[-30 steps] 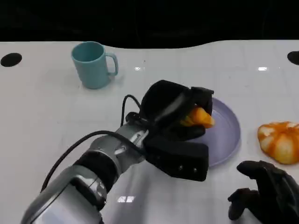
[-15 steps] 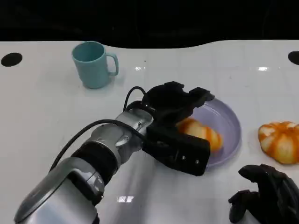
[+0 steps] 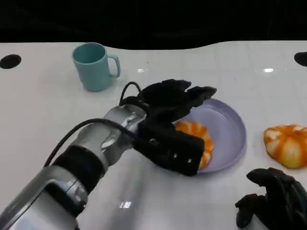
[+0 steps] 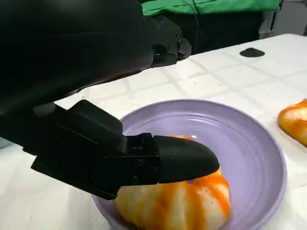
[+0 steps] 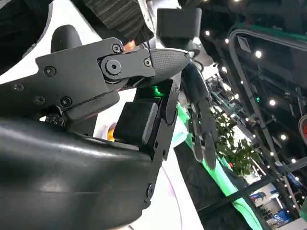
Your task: Grasp the bread from the table and place it into the plate.
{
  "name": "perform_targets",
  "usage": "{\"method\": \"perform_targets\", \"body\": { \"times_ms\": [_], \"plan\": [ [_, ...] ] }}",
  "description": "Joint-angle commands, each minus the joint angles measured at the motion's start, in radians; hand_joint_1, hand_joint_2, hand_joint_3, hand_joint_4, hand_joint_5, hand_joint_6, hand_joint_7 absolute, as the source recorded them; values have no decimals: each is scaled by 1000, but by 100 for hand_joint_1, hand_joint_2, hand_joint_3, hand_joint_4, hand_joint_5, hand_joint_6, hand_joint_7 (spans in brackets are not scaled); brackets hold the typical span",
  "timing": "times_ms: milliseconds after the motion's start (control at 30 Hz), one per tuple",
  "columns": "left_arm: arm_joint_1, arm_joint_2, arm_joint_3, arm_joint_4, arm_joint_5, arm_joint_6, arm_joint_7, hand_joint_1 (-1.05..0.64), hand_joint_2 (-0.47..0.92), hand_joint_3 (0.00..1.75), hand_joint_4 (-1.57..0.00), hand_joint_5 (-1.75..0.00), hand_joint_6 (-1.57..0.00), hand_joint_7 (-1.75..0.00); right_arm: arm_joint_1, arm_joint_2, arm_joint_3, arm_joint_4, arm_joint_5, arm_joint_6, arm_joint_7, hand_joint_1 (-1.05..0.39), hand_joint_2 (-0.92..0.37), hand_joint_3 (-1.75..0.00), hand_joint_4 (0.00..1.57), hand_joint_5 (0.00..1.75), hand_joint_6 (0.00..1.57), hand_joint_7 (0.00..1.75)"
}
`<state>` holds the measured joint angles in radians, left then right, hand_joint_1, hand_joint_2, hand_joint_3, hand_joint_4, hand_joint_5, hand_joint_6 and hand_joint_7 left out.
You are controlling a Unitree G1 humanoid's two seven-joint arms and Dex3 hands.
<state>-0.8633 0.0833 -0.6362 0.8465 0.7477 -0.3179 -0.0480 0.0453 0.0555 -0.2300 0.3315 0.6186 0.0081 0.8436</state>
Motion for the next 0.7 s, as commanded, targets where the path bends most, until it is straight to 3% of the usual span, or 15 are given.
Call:
{"method": "perform_targets", "body": {
  "times_ms": [33, 100, 133, 200, 267, 300, 333, 400, 433, 467, 533, 700],
  "plan": [
    [91, 78, 62, -115, -92, -33, -83, -105, 92, 60, -4, -3, 0, 0, -4, -3, -13, 11, 11, -25, 12, -58, -92, -30, 157, 57, 157, 20],
    [134, 104, 103, -145, -163, -83, -114, -105, 92, 57, -6, -7, 0, 0, -5, -4, -13, 12, 17, -14, 14, -58, -92, -29, 157, 56, 157, 19],
    [147, 110, 117, -152, -188, -100, -123, -105, 92, 53, -3, -35, 0, 0, -4, -5, -13, 11, 17, -10, 13, -58, -92, -29, 157, 55, 157, 18],
    [190, 114, 172, -156, -283, -165, -141, -105, 92, 48, -1, -63, -1, -1, -2, -8, -14, 8, 23, 2, 11, -58, -92, -29, 157, 55, 157, 18],
    [246, 90, 255, -129, -449, -268, -186, -105, 92, 33, 0, -108, -16, -15, 6, -6, -11, -10, 15, 3, -7, -58, -92, -28, 157, 57, 157, 21],
    [276, 72, 295, -125, -531, -297, -213, -105, 92, 28, 0, -119, -12, -36, 9, -6, -10, -14, 14, 2, -9, -58, -92, -27, 157, 58, 157, 21],
    [298, 58, 323, -123, -591, -318, -234, -105, 92, 21, -15, -128, -15, -73, 10, -7, -9, -16, 15, 3, -9, -57, -92, -27, 157, 58, 157, 21],
    [334, 38, 367, -129, -688, -333, -289, -104, 92, 17, -30, -128, -18, -98, 12, -9, -8, -21, 17, 10, -11, -57, -92, -27, 157, 58, 157, 21],
    [352, 29, 387, -135, -741, -333, -330, -103, 92, 16, -45, -126, -31, -103, 14, -9, -7, -27, 18, 15, -14, -57, -92, -27, 157, 59, 157, 21],
    [374, 17, 413, -145, -810, -330, -383, -102, 92, 16, -64, -116, -45, -99, 14, -9, -7, -28, 19, 16, -12, -57, -92, -27, 157, 59, 157, 21],
    [410, -3, 459, -164, -924, -309, -476, -101, 92, 16, -86, -111, -71, -93, 14, -8, -9, -25, 25, 16, -3, -56, -92, -29, 157, 58, 157, 20],
    [503, -24, 537, -237, -1060, -228, -572, -105, 92, 15, -103, -123, -98, -101, 21, -7, -5, -36, 19, 18, -14, -57, -92, -29, 157, 58, 157, 20]
  ]
}}
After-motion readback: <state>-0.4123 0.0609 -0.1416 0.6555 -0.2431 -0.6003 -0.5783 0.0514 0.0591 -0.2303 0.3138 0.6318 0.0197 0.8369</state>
